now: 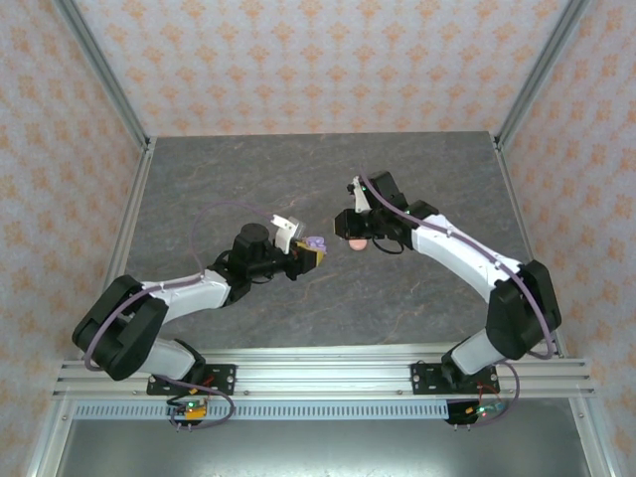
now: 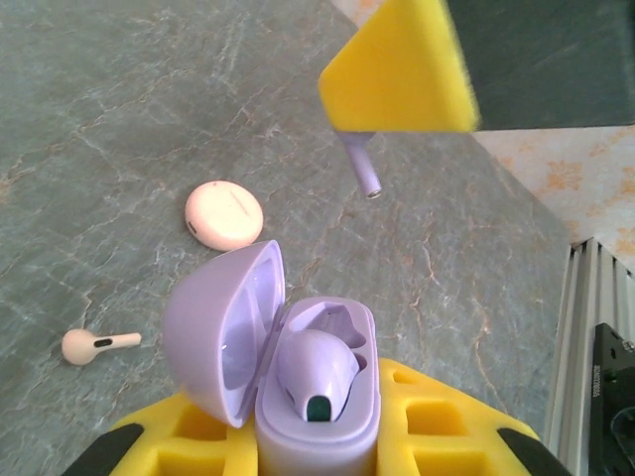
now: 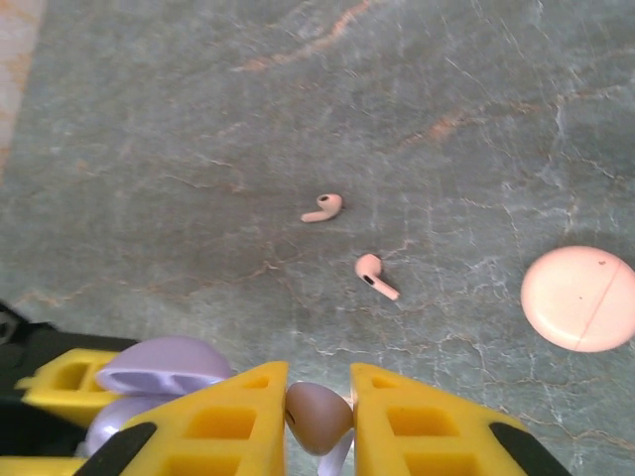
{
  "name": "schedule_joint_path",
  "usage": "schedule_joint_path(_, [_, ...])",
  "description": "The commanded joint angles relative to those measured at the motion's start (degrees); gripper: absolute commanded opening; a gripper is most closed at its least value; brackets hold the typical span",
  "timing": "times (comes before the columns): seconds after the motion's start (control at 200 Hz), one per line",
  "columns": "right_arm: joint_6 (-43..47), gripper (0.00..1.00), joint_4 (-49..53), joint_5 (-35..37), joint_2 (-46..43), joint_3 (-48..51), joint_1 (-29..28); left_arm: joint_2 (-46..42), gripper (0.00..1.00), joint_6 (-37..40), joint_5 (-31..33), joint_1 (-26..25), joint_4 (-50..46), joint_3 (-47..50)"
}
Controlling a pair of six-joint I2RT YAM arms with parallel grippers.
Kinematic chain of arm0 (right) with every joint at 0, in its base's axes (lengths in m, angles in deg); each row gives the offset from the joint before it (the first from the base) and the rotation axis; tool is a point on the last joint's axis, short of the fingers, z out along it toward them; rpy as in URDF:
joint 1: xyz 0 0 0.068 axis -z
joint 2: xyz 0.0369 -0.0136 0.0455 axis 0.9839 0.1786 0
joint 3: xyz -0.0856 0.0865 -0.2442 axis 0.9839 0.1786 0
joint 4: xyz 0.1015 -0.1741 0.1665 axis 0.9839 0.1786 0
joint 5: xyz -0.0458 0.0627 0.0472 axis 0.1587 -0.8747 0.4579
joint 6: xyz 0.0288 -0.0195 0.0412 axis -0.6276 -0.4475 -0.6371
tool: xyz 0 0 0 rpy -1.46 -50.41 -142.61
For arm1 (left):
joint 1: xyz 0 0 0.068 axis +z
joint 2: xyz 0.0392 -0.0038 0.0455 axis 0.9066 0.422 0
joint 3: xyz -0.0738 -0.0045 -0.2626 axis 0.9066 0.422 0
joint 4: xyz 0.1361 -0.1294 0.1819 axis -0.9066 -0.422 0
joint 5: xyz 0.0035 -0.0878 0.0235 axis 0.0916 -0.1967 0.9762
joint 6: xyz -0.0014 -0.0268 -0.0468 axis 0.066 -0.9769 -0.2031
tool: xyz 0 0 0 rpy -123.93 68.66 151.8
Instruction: Insert the wireless bluetooth earbuds into the charging case
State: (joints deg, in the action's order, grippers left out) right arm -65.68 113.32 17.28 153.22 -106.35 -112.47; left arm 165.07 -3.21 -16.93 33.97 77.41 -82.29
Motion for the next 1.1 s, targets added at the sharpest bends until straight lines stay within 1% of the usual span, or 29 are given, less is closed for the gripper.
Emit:
schedule_joint_path(0.0, [2.05, 0.21, -3.9, -1.85, -3.33, 0.78, -0.78, 1.02, 0.0, -2.29, -3.07, 0.4, 7.58, 0.51])
schedule_joint_path(0.175, [3.44, 0.21, -5.74, -1.8, -6.29, 0.87, -2.57, 1.58, 0.0, -4.17, -4.05, 0.38, 10.96, 0.34])
schedule_joint_path(0.576, [4.29, 0.21, -7.55, -2.42, -8.95, 0.18, -5.34, -0.18, 0.0, -6.57, -5.92, 0.14, 13.36, -1.12])
schedule_joint_path(0.816, [4.42, 0.21, -8.23, -3.14, -9.99, 0.26, -5.83, -2.84, 0.0, -6.5, -5.59, 0.14, 12.63, -1.51])
schedule_joint_path(1.096, [4.86, 0.21, -7.9, -3.91, -10.13, 0.52, -5.92, -3.83, 0.0, -6.78, -5.59, -0.01, 12.19, -2.2])
